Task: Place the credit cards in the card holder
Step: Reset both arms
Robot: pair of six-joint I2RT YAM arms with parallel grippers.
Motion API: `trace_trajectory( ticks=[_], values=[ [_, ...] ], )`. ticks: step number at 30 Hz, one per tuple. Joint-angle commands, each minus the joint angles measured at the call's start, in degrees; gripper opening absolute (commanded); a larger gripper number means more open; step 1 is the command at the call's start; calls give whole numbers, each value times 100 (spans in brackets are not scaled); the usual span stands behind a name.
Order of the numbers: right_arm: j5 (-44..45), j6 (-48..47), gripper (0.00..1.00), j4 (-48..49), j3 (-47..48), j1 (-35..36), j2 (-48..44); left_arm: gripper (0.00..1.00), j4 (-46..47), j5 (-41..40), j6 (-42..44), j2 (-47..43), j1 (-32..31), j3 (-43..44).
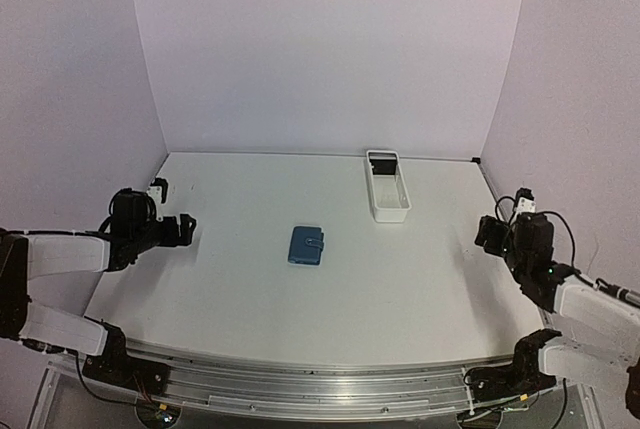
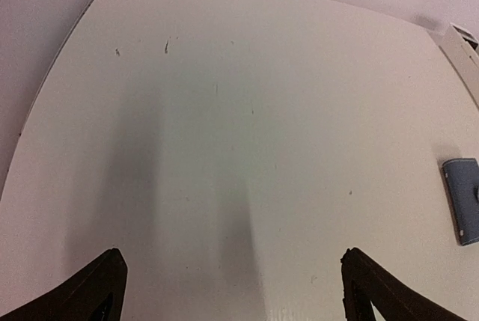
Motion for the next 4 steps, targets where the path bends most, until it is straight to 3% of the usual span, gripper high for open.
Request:
trace_trajectory(
  ticks=[1,4],
  values=[
    [62,-237,90,1171,-707,2,-756,100,1215,-572,314,-369,61,-574],
    [-126,-328,91,1227,-865,2,-893,99,1317,-730,81,-505,107,-754]
  ],
)
